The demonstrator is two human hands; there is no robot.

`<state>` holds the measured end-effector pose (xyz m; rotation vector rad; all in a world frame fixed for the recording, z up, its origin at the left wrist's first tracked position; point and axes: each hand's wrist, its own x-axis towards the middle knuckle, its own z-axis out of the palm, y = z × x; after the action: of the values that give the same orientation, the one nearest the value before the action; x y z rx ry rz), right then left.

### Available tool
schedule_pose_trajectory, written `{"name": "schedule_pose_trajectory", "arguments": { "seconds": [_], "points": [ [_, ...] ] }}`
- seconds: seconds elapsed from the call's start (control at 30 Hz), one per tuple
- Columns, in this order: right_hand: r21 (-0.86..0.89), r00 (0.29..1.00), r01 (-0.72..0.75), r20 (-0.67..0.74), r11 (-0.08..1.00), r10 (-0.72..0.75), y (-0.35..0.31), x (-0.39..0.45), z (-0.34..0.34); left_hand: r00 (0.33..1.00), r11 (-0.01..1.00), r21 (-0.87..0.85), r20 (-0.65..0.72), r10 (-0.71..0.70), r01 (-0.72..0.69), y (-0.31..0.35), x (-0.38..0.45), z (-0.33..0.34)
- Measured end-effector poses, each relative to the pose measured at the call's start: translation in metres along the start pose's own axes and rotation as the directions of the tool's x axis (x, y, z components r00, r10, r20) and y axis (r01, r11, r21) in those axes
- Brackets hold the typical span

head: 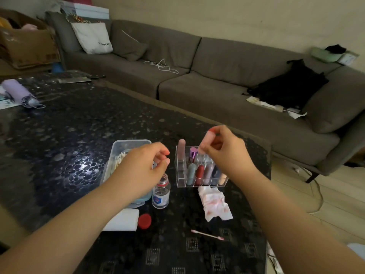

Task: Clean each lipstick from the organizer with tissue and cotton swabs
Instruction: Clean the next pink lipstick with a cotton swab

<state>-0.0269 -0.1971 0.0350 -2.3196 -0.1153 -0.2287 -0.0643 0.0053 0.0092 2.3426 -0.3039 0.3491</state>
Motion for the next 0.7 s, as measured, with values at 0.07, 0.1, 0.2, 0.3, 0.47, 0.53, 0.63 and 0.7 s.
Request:
{"name": "schedule_pose_trajectory", "arguments": {
  "seconds": [0.07,0.1,0.2,0.3,0.47,0.53,0.63,0.7],
  "points": [
    [0.010,1.000,-0.011,0.000,1.000,0.011,0.006,0.025,0.004,1.000,0.999,0.041,0.016,0.006,-0.006,-0.006,0.013,0.002],
    [0.007,1.000,-0.010,0.018,1.000,0.010,0.009,0.036,0.008,1.000,0.998,0.058,0.030,0.006,-0.008,-0.009,0.020,0.003],
    [-0.034,0.995,0.012,0.101,0.999,-0.008,0.019,0.058,0.022,0.997,0.989,0.141,0.067,0.032,-0.042,-0.017,0.039,0.011],
    [-0.073,0.989,0.055,0.140,0.996,-0.044,0.028,0.070,0.036,0.996,0.982,0.178,0.067,0.053,-0.064,-0.026,0.053,0.021],
    [-0.185,0.969,0.147,0.222,0.972,-0.105,0.039,0.075,0.048,0.996,0.983,0.169,0.066,0.059,-0.069,-0.036,0.062,0.033],
    [-0.246,0.961,0.196,0.238,0.949,-0.137,0.043,0.076,0.050,0.996,0.984,0.162,0.073,0.057,-0.069,-0.038,0.063,0.035],
    [-0.311,0.954,0.238,0.250,0.920,-0.162,0.048,0.078,0.053,0.995,0.984,0.159,0.075,0.062,-0.074,-0.042,0.063,0.036],
    [-0.354,0.944,0.285,0.267,0.891,-0.196,0.051,0.080,0.055,0.995,0.984,0.160,0.071,0.064,-0.075,-0.043,0.063,0.037]
  ]
}}
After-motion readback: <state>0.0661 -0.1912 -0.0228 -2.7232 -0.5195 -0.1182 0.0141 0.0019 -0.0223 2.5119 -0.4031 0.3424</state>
